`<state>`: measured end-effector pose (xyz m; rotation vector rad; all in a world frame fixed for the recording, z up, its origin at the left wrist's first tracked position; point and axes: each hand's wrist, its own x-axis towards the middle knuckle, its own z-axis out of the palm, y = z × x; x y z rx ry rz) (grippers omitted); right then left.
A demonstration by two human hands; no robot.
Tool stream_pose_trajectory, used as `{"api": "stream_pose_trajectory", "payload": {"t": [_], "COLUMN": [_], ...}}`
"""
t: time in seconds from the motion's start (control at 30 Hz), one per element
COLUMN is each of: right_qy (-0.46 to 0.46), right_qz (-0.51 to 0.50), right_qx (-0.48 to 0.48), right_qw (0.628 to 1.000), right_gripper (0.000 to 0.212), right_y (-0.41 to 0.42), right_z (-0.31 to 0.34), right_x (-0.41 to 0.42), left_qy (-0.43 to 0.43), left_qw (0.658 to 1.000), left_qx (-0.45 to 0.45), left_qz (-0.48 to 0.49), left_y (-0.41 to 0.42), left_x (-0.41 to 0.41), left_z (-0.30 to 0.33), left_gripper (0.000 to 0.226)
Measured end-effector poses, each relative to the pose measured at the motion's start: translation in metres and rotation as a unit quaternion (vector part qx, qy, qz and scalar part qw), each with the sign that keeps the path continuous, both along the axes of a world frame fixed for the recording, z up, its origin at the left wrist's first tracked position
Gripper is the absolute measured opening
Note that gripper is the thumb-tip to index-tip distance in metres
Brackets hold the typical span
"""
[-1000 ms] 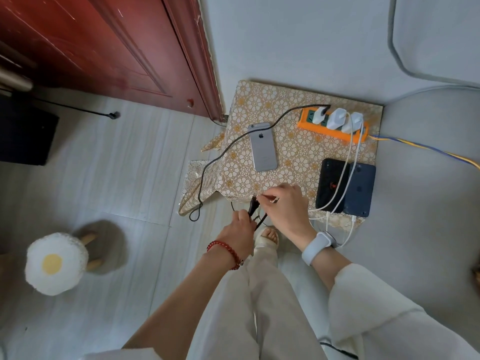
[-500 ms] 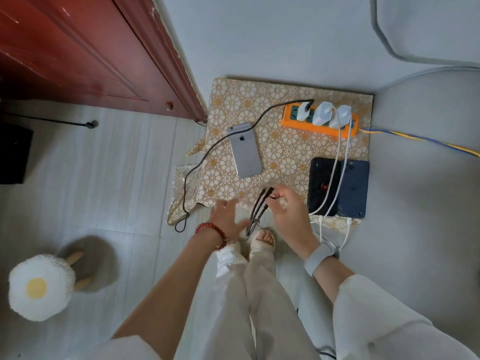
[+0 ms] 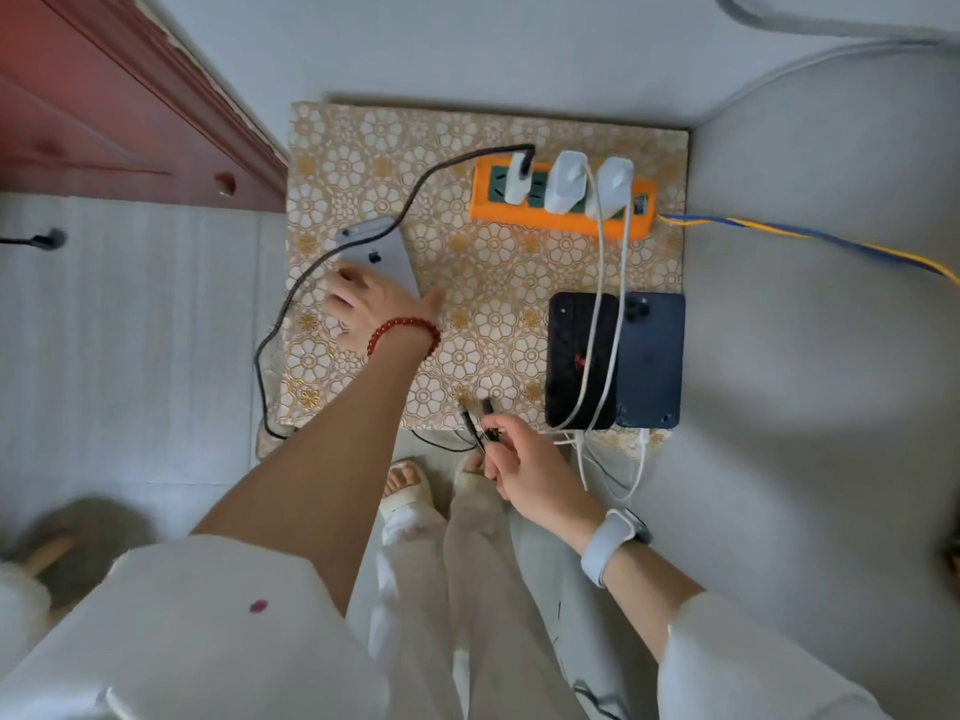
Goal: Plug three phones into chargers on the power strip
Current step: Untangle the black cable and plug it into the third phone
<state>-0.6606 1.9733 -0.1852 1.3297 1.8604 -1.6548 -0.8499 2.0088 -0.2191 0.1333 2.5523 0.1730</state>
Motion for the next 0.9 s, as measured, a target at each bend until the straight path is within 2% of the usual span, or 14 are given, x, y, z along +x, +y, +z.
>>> {"api": "stream_pose_trajectory", "payload": {"t": [0.07, 0.13, 0.27, 0.43, 0.5, 0.6, 0.67, 0.73, 0.8, 0.87, 0.9], "right_qy": [0.008, 0.015, 0.024, 0.02, 0.023, 0.022, 0.024, 0.024, 0.026, 0.021, 0.018], "right_qz": [-0.067, -0.114, -0.151, -0.226, -0.244, -0.213, -0.194, -0.179, -0.173, -0.177, -0.178], "right_qx": [-0.006, -0.008, -0.036, -0.04, -0.02, 0.021, 0.037, 0.065, 0.093, 0.113, 0.116], "right_qw": [0.998, 0.993, 0.988, 0.973, 0.969, 0.977, 0.98, 0.981, 0.98, 0.978, 0.977], "right_gripper": [0.017, 0.012, 0.005, 0.008, 0.009, 0.018, 0.013, 0.009, 0.017, 0.018, 0.019], "right_y": [0.005, 0.007, 0.001, -0.008, -0.012, -0.02, -0.027, -0.035, -0.042, -0.045, -0.046], "right_z": [-0.002, -0.001, 0.002, 0.003, 0.007, 0.014, 0.02, 0.028, 0.037, 0.045, 0.049], "right_x": [-0.002, -0.004, -0.006, -0.009, -0.01, -0.014, -0.016, -0.016, -0.018, -0.022, -0.024], "left_qy": [0.007, 0.009, 0.006, -0.026, -0.054, -0.12, -0.2, -0.285, -0.329, -0.35, -0.356], "left_qw": [1.0, 1.0, 1.0, 1.0, 0.998, 0.991, 0.968, 0.916, 0.87, 0.844, 0.835], "left_qx": [0.008, 0.015, -0.004, -0.003, 0.012, 0.053, 0.093, 0.149, 0.184, 0.199, 0.203], "left_qz": [0.005, -0.003, -0.002, -0.006, 0.001, 0.036, 0.118, 0.24, 0.317, 0.353, 0.367], "left_y": [0.0, -0.001, 0.001, -0.012, -0.028, -0.052, -0.065, -0.073, -0.078, -0.08, -0.08], "left_x": [-0.002, -0.003, -0.007, -0.002, 0.008, 0.024, 0.029, 0.031, 0.029, 0.025, 0.022], "left_z": [0.002, 0.005, 0.01, 0.015, 0.018, 0.024, 0.029, 0.037, 0.044, 0.05, 0.052], "left_gripper": [0.105, 0.097, 0.092, 0.104, 0.099, 0.09, 0.088, 0.088, 0.067, 0.041, 0.039]}}
